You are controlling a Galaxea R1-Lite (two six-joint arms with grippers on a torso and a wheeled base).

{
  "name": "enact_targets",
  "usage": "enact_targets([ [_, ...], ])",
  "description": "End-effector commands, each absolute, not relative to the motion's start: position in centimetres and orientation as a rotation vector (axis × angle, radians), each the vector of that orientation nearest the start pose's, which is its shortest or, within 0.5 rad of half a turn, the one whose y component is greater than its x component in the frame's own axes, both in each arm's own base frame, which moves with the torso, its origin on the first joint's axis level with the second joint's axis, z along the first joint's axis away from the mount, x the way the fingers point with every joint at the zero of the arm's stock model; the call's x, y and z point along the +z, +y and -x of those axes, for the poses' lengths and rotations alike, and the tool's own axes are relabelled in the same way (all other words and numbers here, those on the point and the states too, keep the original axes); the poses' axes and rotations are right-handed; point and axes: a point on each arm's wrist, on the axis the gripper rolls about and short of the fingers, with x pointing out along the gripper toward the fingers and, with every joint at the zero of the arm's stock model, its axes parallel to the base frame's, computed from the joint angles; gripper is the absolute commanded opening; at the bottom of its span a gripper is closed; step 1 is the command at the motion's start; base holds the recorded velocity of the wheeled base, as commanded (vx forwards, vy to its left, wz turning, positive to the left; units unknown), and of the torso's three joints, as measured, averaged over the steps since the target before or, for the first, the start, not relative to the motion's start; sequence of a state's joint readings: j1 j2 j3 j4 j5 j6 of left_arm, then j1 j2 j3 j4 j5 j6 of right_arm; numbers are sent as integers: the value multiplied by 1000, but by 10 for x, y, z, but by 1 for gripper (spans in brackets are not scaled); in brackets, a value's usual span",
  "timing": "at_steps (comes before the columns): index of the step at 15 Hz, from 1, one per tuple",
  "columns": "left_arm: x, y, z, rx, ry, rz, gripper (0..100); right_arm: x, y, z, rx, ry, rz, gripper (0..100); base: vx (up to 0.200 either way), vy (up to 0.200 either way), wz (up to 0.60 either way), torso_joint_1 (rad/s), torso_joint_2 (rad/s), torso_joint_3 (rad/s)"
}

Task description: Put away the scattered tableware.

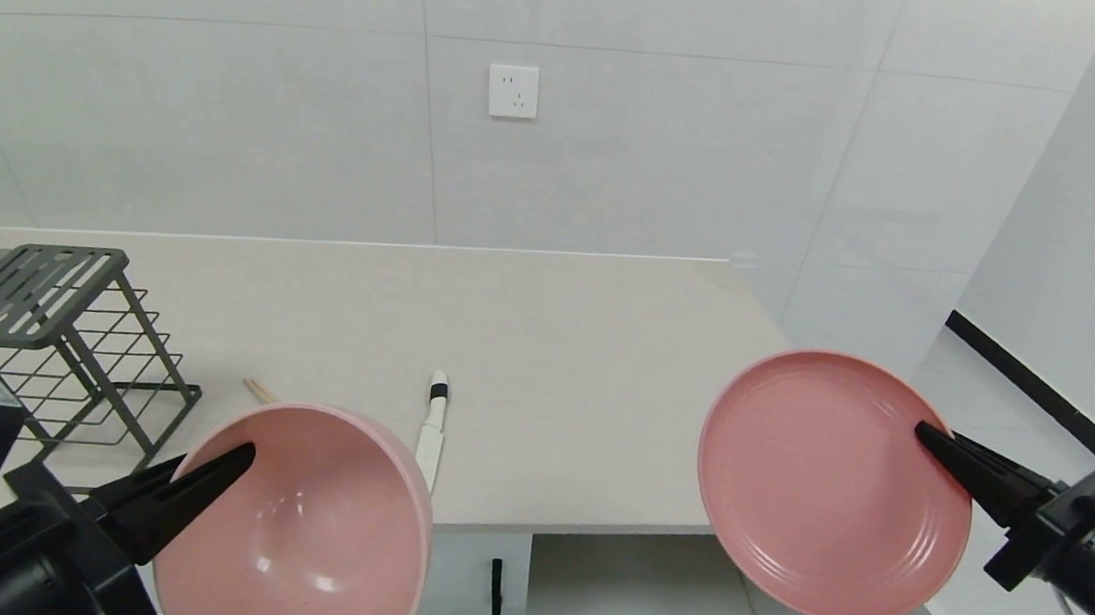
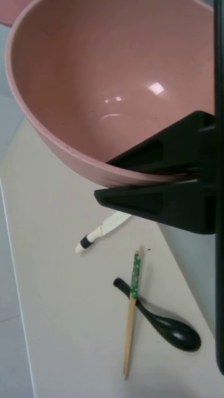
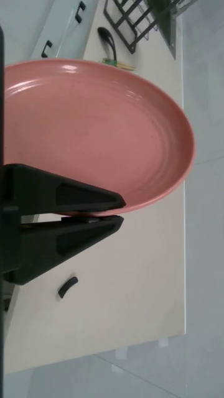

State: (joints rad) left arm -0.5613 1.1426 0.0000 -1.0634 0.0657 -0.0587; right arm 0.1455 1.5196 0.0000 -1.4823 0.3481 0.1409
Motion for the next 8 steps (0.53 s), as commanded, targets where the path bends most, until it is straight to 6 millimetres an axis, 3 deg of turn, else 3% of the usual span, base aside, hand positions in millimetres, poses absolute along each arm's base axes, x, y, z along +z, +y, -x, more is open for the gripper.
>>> enact_targets([
  [1, 137, -62, -102, -493, 94, 33, 0, 123, 32, -167, 490, 86, -121, 0, 0, 0, 0, -163, 398, 212],
  [8, 133, -62, -101, -493, 128, 20, 0, 118, 44, -156, 565, 178, -103, 0, 0, 0, 0, -225, 528, 296],
])
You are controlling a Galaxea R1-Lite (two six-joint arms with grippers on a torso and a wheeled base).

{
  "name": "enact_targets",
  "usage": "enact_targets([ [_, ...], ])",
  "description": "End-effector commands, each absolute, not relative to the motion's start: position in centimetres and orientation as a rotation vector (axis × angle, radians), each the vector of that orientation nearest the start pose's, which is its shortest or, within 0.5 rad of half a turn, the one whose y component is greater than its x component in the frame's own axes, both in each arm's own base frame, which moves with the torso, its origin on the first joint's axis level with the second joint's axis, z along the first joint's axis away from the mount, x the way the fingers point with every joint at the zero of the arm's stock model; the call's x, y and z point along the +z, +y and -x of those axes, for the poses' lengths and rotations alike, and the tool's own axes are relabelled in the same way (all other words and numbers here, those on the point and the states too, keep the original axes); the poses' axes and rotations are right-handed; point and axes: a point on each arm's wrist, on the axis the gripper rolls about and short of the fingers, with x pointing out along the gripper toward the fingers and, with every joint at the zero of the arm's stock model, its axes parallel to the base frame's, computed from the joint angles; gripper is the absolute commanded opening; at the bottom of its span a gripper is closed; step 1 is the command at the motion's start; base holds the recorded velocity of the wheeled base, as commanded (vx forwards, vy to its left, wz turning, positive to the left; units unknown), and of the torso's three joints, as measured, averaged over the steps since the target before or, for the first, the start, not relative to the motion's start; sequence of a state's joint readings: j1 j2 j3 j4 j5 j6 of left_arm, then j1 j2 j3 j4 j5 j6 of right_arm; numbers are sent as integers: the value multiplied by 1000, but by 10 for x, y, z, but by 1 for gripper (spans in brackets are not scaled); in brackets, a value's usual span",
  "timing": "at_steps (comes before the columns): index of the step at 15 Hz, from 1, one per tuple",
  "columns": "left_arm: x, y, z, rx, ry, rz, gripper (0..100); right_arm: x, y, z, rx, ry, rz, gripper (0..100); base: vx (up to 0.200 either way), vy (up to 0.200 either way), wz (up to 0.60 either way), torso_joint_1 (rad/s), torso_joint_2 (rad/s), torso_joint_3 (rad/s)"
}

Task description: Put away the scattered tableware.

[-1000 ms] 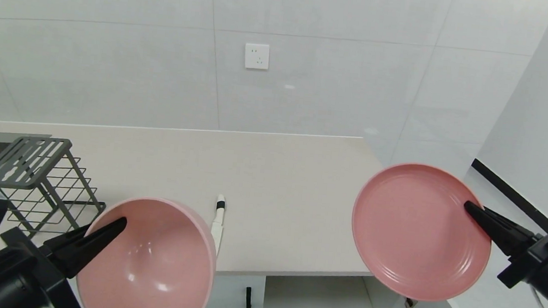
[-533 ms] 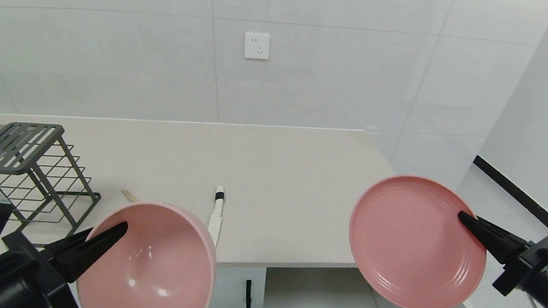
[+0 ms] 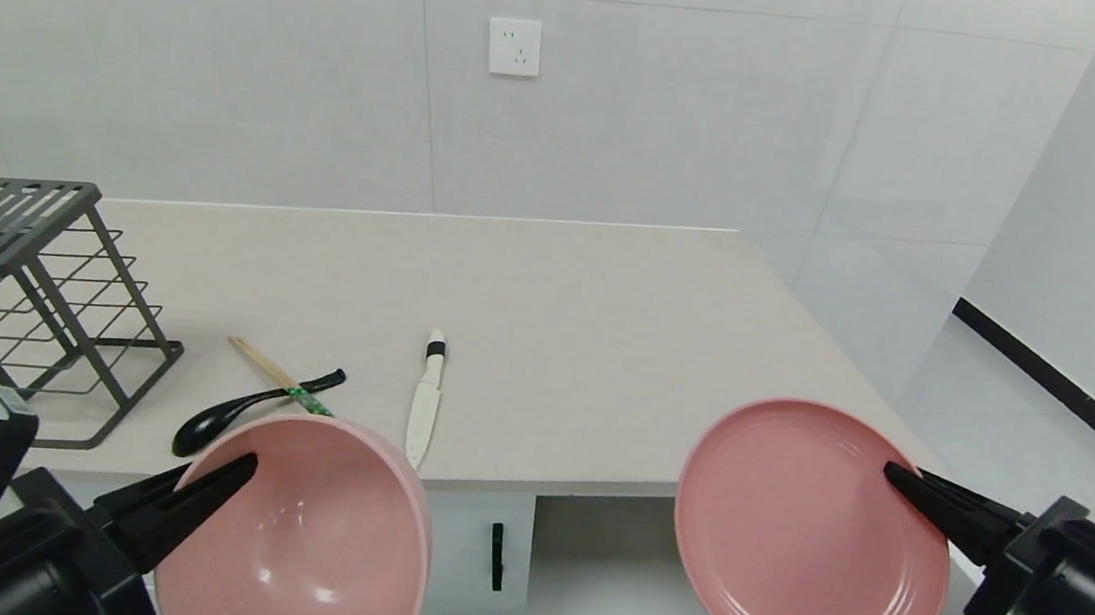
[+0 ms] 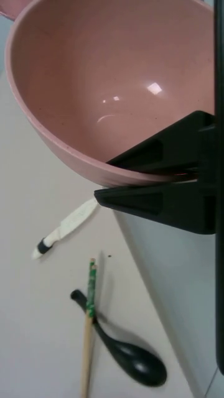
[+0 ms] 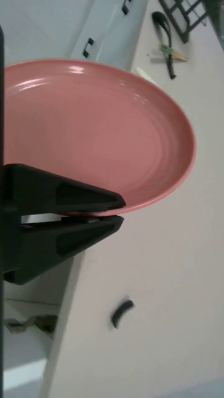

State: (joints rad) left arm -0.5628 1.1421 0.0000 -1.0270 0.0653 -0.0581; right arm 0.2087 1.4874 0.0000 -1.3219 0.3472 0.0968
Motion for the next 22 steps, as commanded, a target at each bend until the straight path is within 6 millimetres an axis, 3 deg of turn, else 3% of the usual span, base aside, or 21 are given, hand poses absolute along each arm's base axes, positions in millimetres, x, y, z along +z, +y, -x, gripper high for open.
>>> enact_targets([
  [1, 132, -62, -101, -495, 140, 16, 0, 117, 45, -155, 574, 188, -103, 0, 0, 0, 0, -212, 535, 305],
  [10, 112, -66, -94, -549, 328, -59, 0, 101, 46, -156, 537, 327, -107, 0, 0, 0, 0, -197, 502, 301],
  [20, 101, -68, -96, -545, 430, -93, 0, 81, 46, -163, 515, 475, -118, 0, 0, 0, 0, -18, 52, 31],
  [22, 101, -68, -96, -545, 431, -94, 0, 81, 46, -162, 515, 472, -118, 0, -200, 0, 0, -81, 230, 156],
])
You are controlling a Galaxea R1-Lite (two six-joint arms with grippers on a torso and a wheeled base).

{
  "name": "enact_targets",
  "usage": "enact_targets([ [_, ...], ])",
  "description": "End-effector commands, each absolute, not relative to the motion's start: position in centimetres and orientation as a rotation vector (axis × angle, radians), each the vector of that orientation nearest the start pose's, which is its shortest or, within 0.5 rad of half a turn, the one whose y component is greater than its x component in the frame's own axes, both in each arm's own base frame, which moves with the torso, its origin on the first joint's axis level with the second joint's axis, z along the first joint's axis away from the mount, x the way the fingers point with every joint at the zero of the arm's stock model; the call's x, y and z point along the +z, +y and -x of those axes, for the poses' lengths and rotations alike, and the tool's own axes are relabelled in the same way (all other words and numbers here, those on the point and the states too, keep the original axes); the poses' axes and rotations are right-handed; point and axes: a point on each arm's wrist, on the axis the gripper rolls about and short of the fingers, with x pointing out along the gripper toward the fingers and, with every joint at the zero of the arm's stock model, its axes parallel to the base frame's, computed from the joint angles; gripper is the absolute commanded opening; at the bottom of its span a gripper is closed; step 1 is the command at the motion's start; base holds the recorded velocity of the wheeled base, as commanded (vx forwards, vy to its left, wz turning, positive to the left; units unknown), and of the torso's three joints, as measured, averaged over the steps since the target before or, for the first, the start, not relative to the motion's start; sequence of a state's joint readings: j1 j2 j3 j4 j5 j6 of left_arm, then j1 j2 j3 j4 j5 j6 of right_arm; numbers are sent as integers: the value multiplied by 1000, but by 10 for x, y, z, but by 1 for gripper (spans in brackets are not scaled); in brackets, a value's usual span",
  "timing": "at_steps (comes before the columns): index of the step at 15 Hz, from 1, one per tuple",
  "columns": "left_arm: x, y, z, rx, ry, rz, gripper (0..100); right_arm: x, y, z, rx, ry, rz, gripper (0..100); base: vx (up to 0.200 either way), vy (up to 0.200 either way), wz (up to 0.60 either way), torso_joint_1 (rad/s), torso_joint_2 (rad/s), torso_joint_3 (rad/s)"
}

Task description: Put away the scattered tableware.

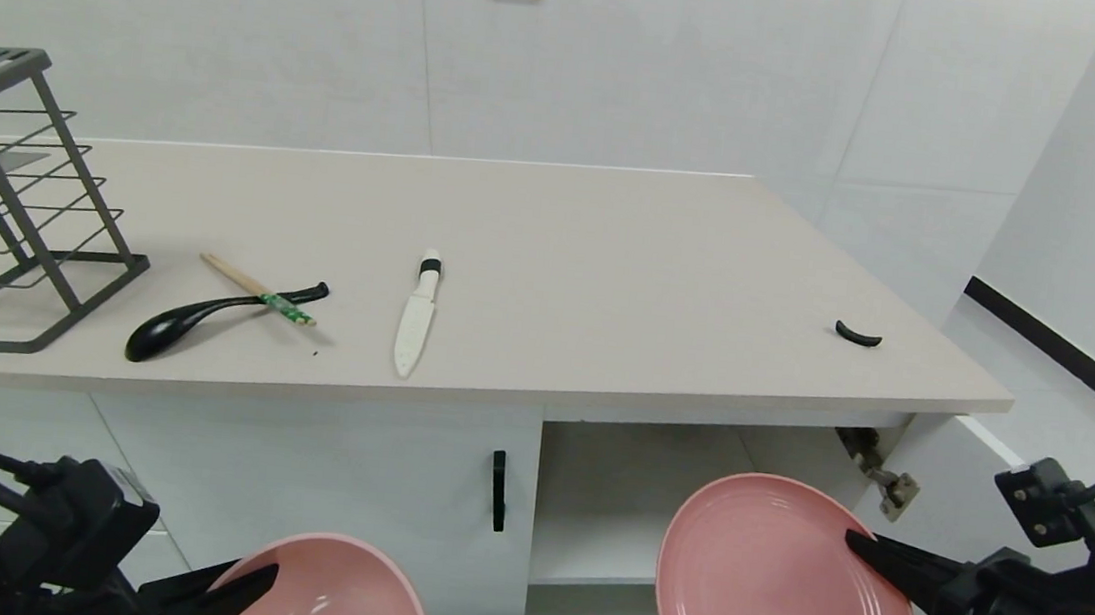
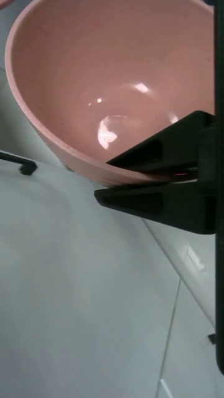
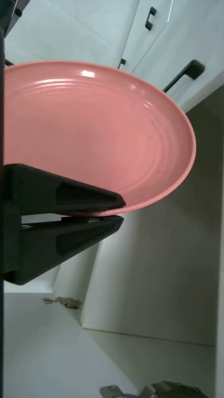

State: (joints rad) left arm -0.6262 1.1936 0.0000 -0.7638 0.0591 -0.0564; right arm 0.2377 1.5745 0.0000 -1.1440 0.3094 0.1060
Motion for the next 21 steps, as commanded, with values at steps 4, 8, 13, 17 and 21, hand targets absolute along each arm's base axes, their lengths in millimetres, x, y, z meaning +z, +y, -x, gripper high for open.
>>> enact_targets([
  [4, 101, -68, -96, -543, 428, -93, 0, 82, 47, -163, 517, 468, -117, 0, -150, 0, 0, -133, 419, 283],
  [8, 102, -68, -96, -543, 426, -91, 0, 82, 47, -162, 518, 466, -117, 0, 0, 0, 0, -83, 300, 220],
  [13, 102, -68, -96, -545, 424, -91, 0, 82, 47, -162, 517, 466, -117, 0, 0, 0, 0, -37, 186, 144],
  [17, 102, -68, -96, -543, 426, -89, 0, 82, 47, -162, 517, 466, -117, 0, 0, 0, 0, -43, 375, 324],
  [21, 102, -68, -96, -542, 420, -87, 0, 82, 48, -162, 523, 465, -116, 0, 0, 0, 0, -7, 72, 60],
])
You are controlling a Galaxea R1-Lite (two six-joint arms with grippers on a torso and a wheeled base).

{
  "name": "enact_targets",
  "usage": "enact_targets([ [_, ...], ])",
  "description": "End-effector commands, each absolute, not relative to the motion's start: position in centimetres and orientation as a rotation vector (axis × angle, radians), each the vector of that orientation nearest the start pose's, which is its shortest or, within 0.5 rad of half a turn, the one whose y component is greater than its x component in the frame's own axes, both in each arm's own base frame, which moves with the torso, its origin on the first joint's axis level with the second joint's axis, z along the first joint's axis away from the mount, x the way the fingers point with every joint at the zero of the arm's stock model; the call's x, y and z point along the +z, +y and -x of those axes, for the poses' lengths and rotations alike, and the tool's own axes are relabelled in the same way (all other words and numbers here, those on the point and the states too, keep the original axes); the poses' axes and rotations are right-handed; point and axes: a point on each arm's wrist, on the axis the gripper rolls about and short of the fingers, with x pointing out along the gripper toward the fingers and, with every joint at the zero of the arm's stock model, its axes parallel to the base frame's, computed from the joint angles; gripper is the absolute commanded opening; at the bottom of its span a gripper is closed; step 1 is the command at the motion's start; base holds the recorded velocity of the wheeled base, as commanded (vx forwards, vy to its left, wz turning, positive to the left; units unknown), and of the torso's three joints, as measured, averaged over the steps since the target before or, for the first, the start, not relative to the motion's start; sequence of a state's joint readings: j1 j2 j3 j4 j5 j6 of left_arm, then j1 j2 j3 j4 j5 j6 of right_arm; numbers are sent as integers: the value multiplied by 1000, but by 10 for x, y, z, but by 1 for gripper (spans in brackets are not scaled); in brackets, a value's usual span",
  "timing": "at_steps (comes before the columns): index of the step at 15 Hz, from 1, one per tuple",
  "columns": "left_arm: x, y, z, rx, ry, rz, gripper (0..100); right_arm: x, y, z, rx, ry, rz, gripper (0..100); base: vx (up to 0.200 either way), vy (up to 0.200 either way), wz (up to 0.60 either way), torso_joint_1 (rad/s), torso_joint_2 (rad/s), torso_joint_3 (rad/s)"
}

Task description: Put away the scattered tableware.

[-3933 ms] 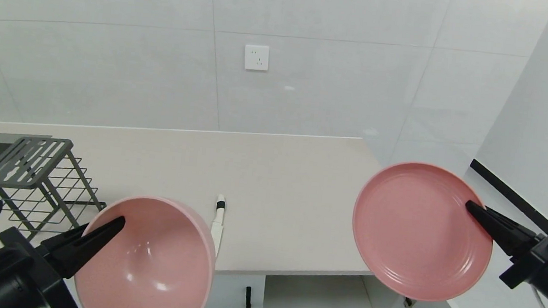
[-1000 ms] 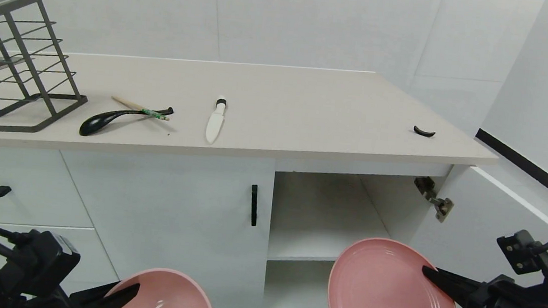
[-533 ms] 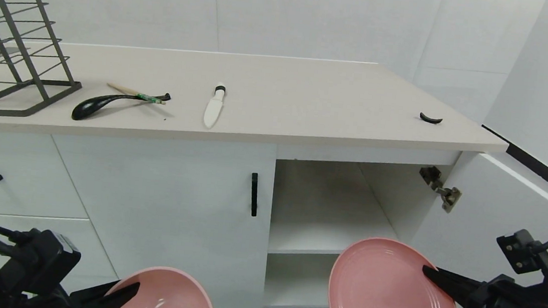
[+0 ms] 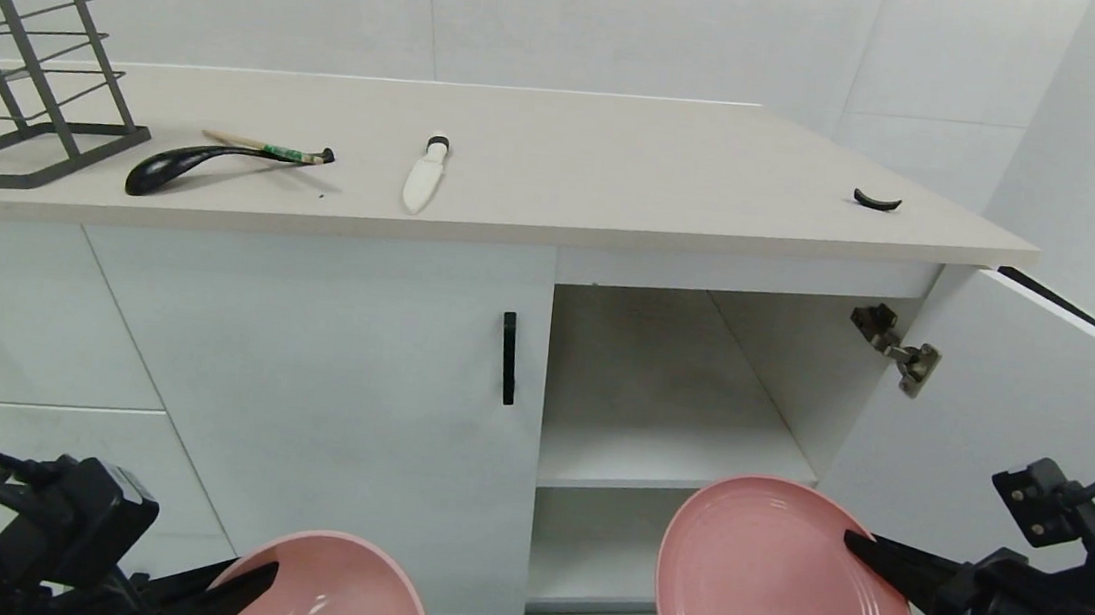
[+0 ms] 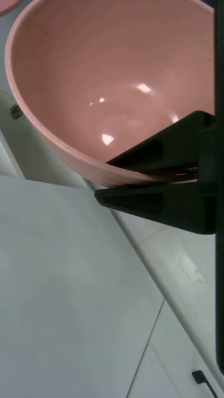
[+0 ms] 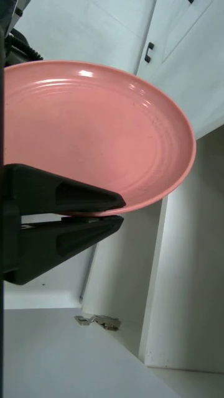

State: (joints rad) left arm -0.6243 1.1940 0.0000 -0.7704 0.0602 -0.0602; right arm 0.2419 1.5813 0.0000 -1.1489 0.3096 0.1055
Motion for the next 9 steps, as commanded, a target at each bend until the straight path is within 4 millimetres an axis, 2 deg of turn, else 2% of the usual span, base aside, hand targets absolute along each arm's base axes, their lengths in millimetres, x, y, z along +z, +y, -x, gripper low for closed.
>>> enact_targets([
  [1, 102, -68, -96, -542, 419, -85, 0, 82, 48, -162, 526, 464, -115, 0, 0, 0, 0, 0, 0, 0],
  [4, 102, -67, -96, -539, 421, -90, 0, 81, 55, -161, 568, 472, -105, 0, 0, 0, 0, 0, 0, 0],
  [7, 99, -65, -96, -520, 454, -90, 0, 70, 67, -171, 612, 486, -94, 0, 200, 0, 0, -2, 1, 9],
  [9, 100, -65, -96, -521, 447, -91, 0, 63, 70, -178, 616, 489, -94, 0, 0, 0, 0, 0, 0, 0],
])
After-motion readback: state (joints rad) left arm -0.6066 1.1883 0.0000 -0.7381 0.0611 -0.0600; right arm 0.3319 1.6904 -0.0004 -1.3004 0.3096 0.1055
